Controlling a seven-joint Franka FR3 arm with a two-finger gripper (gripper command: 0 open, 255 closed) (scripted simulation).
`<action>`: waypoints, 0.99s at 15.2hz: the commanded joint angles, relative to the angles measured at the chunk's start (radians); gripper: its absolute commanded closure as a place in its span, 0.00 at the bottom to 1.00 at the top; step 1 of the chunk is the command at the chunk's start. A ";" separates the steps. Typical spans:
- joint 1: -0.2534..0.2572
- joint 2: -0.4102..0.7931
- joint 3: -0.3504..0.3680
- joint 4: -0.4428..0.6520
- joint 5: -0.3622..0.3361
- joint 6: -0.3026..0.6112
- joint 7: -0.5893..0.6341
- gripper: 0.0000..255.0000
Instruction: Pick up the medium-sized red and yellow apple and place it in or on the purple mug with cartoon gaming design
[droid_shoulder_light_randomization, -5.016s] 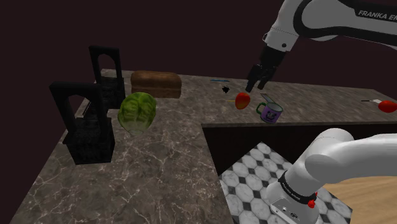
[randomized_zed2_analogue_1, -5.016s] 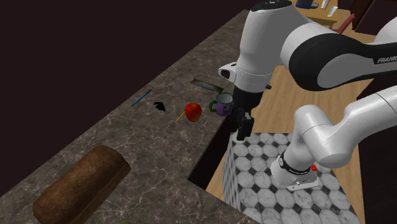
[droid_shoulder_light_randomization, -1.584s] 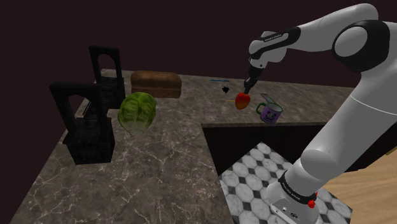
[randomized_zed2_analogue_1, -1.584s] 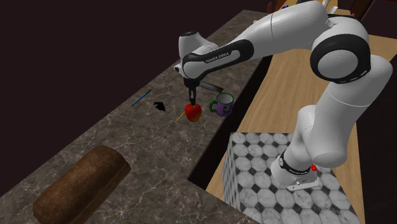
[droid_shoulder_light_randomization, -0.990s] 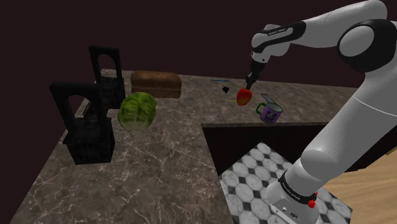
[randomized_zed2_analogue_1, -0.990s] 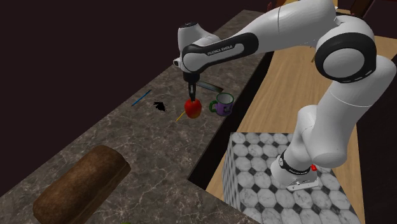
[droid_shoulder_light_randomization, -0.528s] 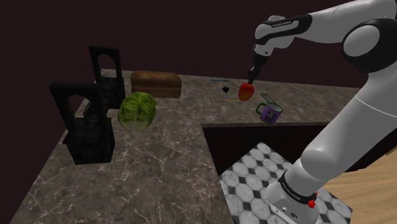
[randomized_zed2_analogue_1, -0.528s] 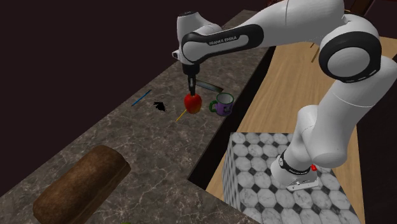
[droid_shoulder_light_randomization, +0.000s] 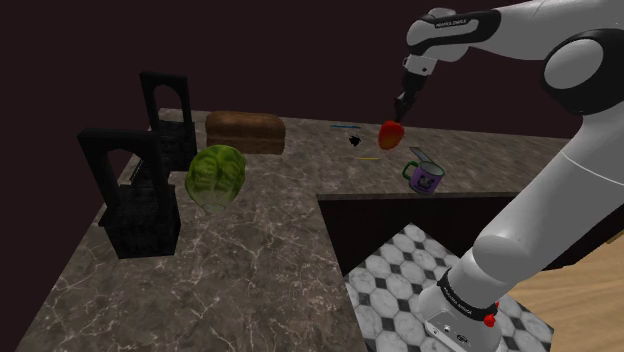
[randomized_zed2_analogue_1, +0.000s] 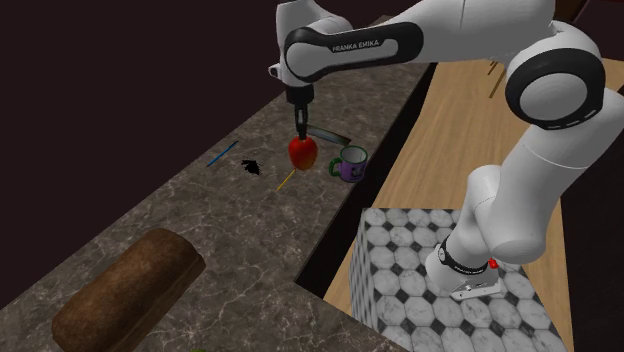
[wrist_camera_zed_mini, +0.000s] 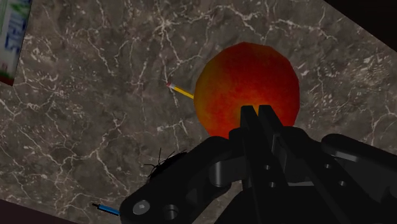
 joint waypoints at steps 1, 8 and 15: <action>0.000 -0.004 0.000 0.023 -0.002 -0.027 0.001 1.00; 0.000 -0.003 0.000 0.118 -0.002 -0.121 0.004 1.00; -0.026 -0.089 -0.026 0.115 -0.038 -0.199 -0.040 1.00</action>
